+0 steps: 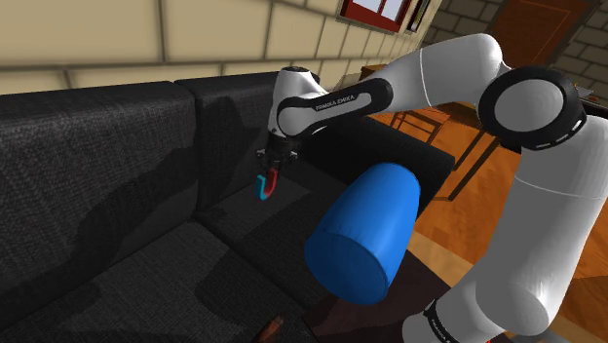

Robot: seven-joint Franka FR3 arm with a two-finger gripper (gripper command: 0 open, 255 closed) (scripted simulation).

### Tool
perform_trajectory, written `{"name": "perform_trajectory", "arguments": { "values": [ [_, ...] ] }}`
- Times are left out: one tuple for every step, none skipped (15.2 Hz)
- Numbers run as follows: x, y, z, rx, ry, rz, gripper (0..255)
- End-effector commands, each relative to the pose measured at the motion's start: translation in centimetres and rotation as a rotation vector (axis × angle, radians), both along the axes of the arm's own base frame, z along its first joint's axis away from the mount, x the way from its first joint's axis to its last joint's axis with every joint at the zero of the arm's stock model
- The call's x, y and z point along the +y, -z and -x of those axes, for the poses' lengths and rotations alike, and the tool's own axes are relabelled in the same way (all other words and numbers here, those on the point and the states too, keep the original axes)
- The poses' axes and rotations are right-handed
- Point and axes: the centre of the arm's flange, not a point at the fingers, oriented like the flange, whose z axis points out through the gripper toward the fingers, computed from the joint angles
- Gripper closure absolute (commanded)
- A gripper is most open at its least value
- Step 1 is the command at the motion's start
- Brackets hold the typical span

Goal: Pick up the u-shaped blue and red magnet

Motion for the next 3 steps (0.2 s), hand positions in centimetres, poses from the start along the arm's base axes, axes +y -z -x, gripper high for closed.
{"name": "perform_trajectory", "arguments": {
  "values": [
    [-0.03, -1.07, -0.02, 0.000, 0.000, 0.000, 255],
    [-0.03, -1.15, -0.01, 0.000, 0.000, 0.000, 255],
    [-0.03, -1.15, -0.02, 0.000, 0.000, 0.000, 255]
  ]
}}
